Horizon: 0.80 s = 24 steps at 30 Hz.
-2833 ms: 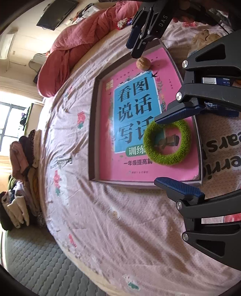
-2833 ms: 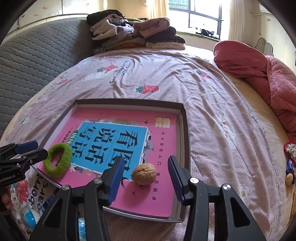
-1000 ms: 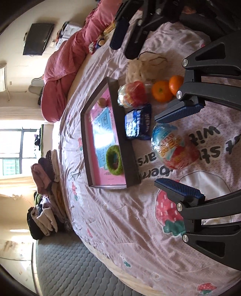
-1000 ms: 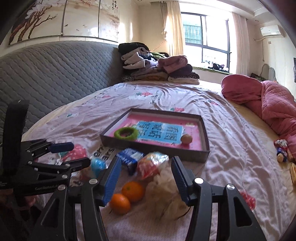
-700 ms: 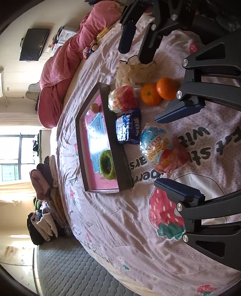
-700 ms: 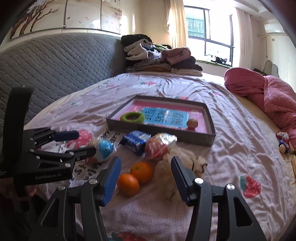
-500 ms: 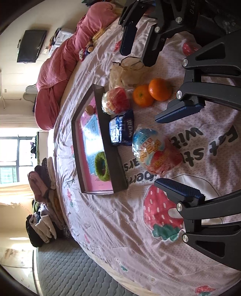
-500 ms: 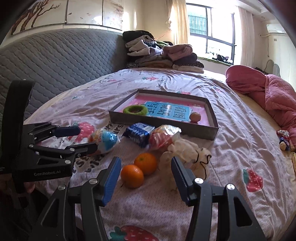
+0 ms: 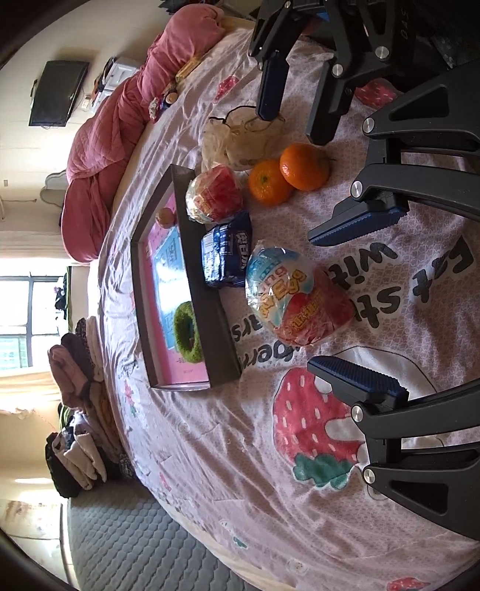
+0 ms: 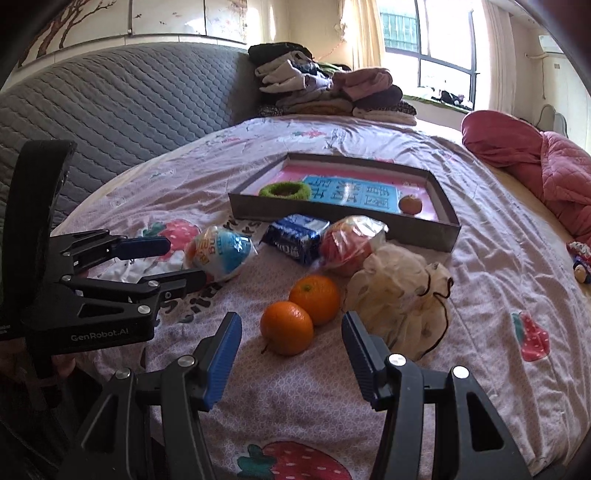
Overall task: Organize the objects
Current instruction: 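Move left tool to wrapped Kinder egg while right tool approaches an orange, then grasp Kinder egg with left tool while right tool grasps the orange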
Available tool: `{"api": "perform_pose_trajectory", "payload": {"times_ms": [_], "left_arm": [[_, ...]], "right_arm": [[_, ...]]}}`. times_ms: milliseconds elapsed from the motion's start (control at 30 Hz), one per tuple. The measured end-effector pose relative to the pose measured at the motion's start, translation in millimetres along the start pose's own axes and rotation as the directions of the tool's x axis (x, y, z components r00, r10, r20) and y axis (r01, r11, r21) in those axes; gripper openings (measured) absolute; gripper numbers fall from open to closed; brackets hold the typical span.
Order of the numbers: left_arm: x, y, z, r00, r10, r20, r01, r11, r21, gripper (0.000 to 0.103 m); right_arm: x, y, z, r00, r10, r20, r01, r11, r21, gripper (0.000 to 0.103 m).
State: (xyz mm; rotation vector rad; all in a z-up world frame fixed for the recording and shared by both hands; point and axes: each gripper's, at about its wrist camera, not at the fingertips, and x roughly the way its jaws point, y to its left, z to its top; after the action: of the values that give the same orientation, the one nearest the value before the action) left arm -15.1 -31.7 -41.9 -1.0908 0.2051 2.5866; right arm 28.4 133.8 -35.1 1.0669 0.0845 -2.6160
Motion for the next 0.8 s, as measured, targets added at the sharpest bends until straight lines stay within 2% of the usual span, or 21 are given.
{"api": "perform_pose_trajectory", "payload": {"times_ms": [233,367,800], "left_arm": [[7.4,-4.6,-1.4,1.000,0.004,0.005,-0.005,0.999,0.035,0.063],[12.9,-3.6,1.4,1.000,0.024,0.013,-0.024,0.999,0.042,0.063],[35.8,-1.8,18.0,1.000,0.022,0.015,-0.023,0.999,0.048,0.063]], "right_arm": [[8.4,1.4,-4.1,0.999,0.009,-0.031,-0.009,1.000,0.003,0.056],[12.1,1.1,-5.5,0.999,0.010,-0.038,-0.010,1.000,0.009,0.056],[26.3,0.3,-5.1,0.999,0.015,-0.051,-0.013,0.999,0.036,0.056]]}}
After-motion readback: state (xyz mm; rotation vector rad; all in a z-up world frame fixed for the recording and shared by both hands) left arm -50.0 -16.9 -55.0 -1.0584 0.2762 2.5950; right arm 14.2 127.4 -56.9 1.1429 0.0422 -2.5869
